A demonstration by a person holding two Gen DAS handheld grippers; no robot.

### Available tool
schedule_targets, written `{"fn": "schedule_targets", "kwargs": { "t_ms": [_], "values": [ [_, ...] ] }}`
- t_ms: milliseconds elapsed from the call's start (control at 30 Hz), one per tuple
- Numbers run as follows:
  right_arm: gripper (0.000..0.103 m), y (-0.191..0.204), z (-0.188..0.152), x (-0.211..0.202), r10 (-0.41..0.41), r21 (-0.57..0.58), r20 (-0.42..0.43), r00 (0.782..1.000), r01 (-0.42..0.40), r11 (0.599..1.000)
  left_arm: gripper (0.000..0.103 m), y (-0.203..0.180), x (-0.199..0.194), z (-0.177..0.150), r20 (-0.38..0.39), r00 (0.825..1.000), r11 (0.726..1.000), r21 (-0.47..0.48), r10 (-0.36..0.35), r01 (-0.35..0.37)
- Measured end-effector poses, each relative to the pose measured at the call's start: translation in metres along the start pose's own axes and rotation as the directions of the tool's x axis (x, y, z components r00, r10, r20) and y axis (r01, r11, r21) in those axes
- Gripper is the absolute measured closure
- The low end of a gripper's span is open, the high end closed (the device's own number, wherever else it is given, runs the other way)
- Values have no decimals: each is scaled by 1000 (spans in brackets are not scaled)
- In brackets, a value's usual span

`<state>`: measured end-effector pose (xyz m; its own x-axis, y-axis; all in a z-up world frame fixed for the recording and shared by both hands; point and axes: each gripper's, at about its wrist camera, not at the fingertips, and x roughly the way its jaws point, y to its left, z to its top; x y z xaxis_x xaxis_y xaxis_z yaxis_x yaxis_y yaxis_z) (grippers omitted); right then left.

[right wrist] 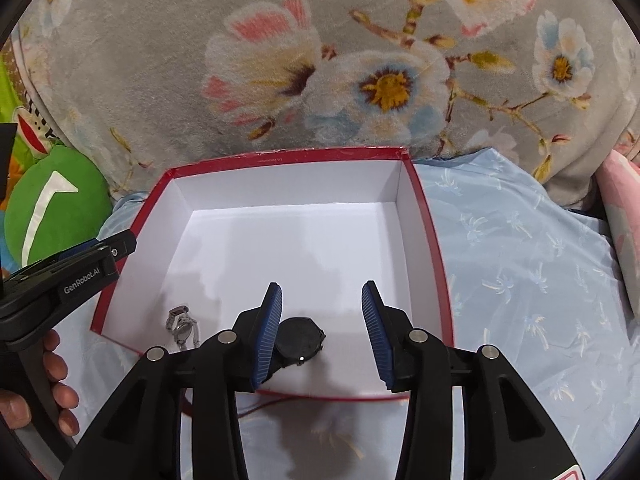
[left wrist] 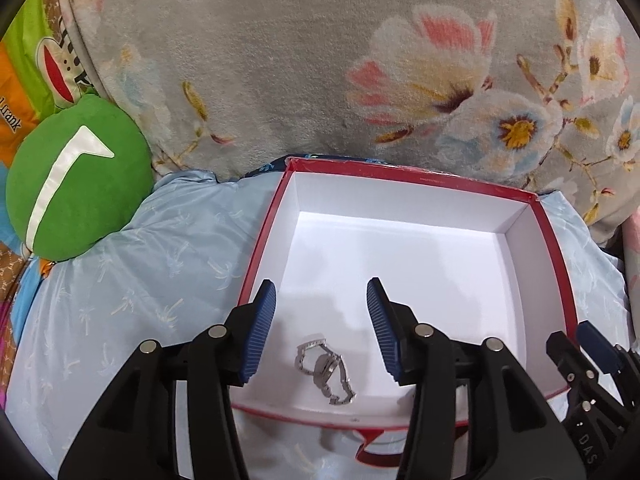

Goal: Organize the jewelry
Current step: 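Open both grippers to drop the watch and bracelet into the red box, then grasp the gold twisted bangle with the right gripper while the left grasps the bead bracelet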

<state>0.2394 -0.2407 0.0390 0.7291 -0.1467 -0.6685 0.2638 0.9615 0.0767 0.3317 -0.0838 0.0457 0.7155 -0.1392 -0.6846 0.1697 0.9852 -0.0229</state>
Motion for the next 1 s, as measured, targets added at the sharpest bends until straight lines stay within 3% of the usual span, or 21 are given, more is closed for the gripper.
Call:
{"fn": "schedule_targets", "kwargs": {
  "t_ms": [233,400,667,867,1000],
  "values": [
    [50,-2,-26,-62,-26,-28,59,998,28,999,53,6,-44,-29,0,1000,1000,16,11,-11],
    [45,-14,-59,-103,-43,-30,68,997,45,999,42,14,-76,-65,-32,999,1000,2,-14,14],
    [45,-37,-124,-138,-33,-13,-2,999,33,999,38,39,-113,-130,-86,996,999,-39,-30,27],
    [47,-38,-171,-146,-1,-18,-79,997,0,1000,38,76,-122,-184,-155,988,997,-73,23,-34],
    [47,-33,-196,-138,14,-19,-129,992,-17,1000,38,94,-120,-213,-216,976,993,-113,19,-44]
  ]
}}
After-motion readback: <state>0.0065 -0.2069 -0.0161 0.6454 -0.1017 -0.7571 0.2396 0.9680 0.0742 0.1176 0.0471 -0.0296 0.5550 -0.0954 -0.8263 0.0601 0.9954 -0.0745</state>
